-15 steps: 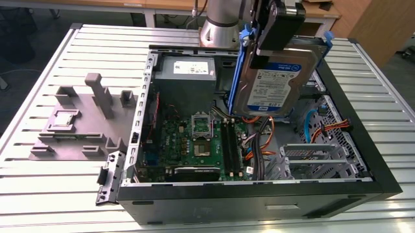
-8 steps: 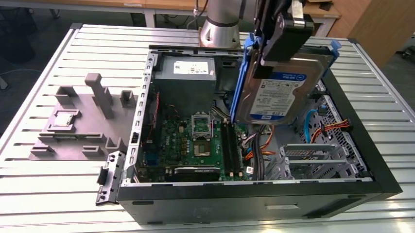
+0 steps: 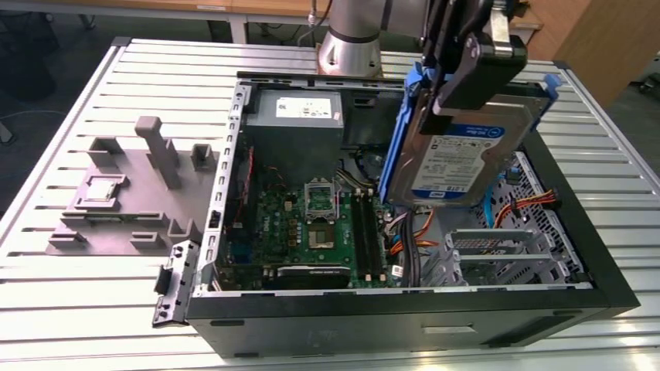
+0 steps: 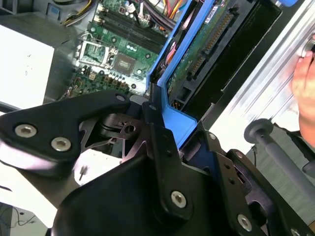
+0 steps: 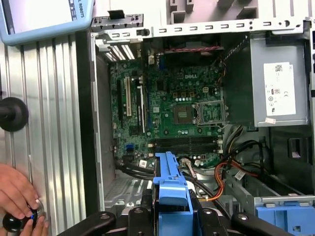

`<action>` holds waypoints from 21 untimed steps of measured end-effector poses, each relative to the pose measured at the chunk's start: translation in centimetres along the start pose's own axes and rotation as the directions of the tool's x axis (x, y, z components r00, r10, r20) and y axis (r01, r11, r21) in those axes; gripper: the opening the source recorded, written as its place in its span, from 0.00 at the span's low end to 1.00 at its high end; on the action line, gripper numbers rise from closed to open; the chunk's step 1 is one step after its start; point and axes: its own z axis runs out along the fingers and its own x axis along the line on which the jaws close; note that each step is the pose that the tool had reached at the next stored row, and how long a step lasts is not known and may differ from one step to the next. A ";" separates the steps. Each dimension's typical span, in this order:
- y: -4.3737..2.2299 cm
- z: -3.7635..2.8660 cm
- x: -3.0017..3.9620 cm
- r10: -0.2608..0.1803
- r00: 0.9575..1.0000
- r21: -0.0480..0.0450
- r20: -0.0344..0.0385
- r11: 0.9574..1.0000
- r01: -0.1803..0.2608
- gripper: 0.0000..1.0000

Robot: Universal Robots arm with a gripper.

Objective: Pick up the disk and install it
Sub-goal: 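Insert the disk into the insertion slot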

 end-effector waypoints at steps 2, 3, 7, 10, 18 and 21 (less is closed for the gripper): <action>-0.35 0.06 0.17 0.000 1.000 0.000 0.000 1.000 0.000 0.37; -0.47 0.09 0.32 0.000 1.000 0.000 0.000 1.000 0.000 0.37; -0.70 0.16 1.03 0.000 1.000 0.000 0.000 1.000 0.000 0.37; -0.78 0.17 1.41 0.000 1.000 0.000 -0.001 1.000 0.000 0.37; -2.85 0.26 1.45 0.000 1.000 0.000 -0.002 1.000 0.000 0.37; -3.54 0.31 1.43 0.000 1.000 -0.001 -0.002 1.000 0.000 0.37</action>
